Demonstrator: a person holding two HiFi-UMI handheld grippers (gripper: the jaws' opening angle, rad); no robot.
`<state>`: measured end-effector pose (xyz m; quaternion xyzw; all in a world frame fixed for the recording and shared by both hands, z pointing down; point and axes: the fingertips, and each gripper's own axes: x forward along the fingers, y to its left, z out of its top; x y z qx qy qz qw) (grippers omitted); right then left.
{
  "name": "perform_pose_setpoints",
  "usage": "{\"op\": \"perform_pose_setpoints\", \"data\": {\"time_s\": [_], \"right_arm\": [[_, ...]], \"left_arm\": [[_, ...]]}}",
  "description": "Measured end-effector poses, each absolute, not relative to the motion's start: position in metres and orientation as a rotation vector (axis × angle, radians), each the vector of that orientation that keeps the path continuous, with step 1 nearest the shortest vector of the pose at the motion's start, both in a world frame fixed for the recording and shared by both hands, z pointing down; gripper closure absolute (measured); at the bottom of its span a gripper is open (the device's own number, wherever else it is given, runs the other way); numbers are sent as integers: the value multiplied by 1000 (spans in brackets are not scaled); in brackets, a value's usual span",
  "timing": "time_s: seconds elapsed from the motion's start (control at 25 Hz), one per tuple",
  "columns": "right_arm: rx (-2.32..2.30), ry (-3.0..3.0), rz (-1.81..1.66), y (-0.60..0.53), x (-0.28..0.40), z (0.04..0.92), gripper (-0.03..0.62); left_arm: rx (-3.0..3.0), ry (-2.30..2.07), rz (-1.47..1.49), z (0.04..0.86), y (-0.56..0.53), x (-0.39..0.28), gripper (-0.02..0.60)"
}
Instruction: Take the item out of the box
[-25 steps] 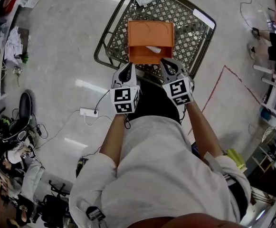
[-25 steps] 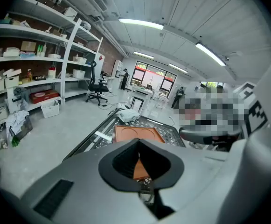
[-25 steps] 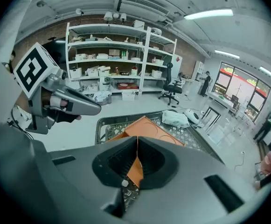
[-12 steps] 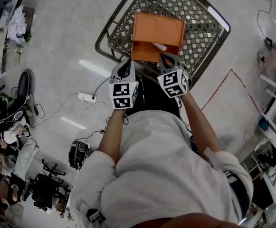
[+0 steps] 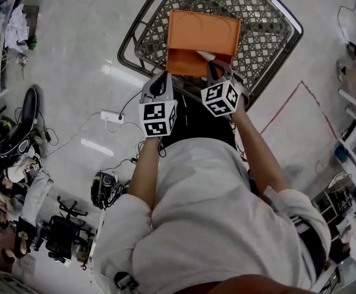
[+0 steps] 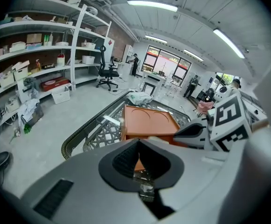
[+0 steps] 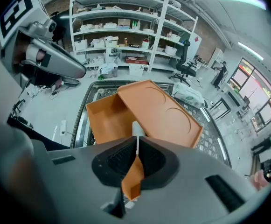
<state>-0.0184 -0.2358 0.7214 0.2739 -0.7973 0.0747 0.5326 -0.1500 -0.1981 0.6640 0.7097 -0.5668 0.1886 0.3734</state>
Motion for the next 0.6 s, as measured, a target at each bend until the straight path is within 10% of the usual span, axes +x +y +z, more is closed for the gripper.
{"op": "perform_pose_setpoints", "data": {"time_s": [0.6], "right_arm": [[637,-1792,183,-237,-6,762,482]], "left_arm": [[1777,-1436,506,681,-186,-155,572]]}}
